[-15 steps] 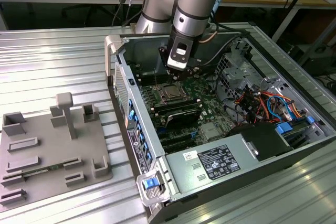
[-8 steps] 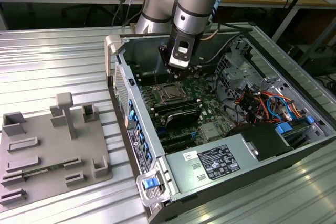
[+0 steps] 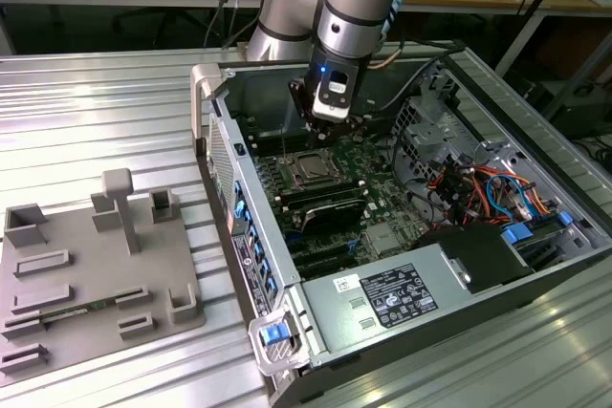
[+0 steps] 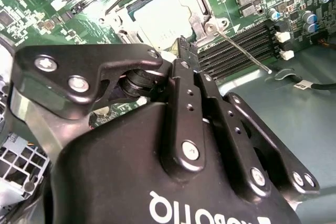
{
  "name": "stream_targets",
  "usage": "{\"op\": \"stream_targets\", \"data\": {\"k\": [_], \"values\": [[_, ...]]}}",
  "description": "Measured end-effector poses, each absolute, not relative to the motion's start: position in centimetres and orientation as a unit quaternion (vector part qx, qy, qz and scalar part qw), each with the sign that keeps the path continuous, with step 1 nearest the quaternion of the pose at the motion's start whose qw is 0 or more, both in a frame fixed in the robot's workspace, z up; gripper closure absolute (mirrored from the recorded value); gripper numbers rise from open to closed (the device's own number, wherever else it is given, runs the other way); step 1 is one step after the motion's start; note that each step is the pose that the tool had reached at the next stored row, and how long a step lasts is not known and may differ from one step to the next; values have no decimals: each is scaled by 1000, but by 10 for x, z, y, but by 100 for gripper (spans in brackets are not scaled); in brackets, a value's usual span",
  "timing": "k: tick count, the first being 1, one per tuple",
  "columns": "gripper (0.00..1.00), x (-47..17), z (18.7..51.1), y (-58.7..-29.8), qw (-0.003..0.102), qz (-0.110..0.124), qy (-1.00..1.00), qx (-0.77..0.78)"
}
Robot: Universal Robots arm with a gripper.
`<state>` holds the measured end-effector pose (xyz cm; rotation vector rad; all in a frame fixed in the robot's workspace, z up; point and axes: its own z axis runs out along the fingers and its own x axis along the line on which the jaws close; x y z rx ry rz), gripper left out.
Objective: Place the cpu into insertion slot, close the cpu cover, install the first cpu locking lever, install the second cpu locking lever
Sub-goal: 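Install the first cpu locking lever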
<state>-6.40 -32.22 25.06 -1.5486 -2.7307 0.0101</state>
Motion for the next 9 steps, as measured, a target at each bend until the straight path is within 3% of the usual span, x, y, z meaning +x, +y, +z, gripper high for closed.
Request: {"op": "stream_targets", "data": {"k": [9], "values": [[89,-64,262,-322,1,3,-879,-477]]}}
